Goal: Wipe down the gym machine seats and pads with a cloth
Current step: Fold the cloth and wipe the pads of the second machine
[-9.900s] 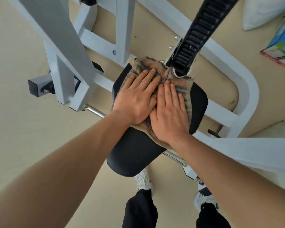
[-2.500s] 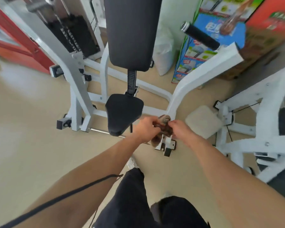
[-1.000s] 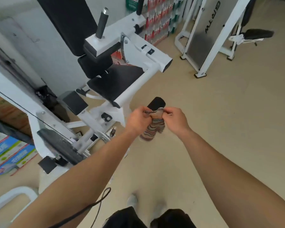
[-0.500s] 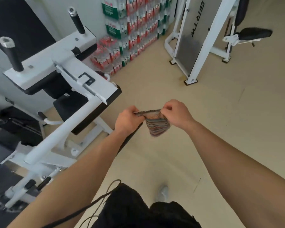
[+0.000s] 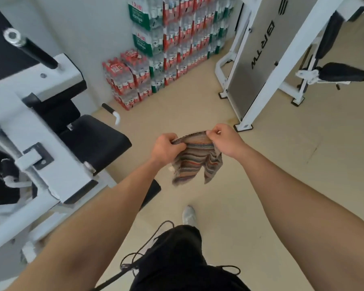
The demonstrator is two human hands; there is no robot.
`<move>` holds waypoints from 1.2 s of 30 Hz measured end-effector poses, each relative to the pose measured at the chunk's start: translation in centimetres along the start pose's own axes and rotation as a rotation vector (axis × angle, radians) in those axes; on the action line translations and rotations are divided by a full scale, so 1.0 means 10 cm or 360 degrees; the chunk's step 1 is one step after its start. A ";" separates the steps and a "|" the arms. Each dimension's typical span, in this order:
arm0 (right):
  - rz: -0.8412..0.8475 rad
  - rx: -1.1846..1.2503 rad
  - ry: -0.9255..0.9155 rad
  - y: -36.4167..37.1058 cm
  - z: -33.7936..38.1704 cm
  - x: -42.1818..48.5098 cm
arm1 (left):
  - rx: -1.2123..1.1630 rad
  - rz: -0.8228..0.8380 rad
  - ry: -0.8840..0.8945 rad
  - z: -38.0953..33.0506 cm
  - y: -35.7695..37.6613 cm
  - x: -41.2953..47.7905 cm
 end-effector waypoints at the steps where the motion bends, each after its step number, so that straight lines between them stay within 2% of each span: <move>1: 0.0033 -0.0011 0.0006 -0.13 0.00 0.21 | -0.0036 0.0005 0.0000 -0.06 -0.03 0.22; 8: 0.0293 -0.0219 0.0042 -0.92 0.20 1.46 | -0.0126 -0.0046 -0.0198 -0.36 -0.42 1.34; 15: 0.0567 -0.0380 -0.0137 -1.09 0.64 2.92 | -0.0132 -0.0210 -0.0439 -0.19 -1.12 2.18; 24: 0.1013 -0.0701 -0.0625 -0.99 1.84 4.52 | -0.0569 -0.0867 -0.0727 -0.08 -2.04 2.66; 30: 0.1233 -0.0870 -0.0831 -0.59 2.64 5.15 | -0.0742 -0.1010 -0.0855 0.09 -2.47 2.81; 36: 0.1619 -0.1173 -0.0914 0.13 3.20 5.61 | -0.0973 -0.1272 -0.0999 0.62 -2.95 2.94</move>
Point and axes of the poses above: each hand's wrist, its own x-axis towards the middle knuckle, its own y-axis out of the palm, z = x × y, the point moved 5 cm from there along x, towards the middle knuckle, and after that the axes turned 15 degrees about z, right-handed, at the moved point
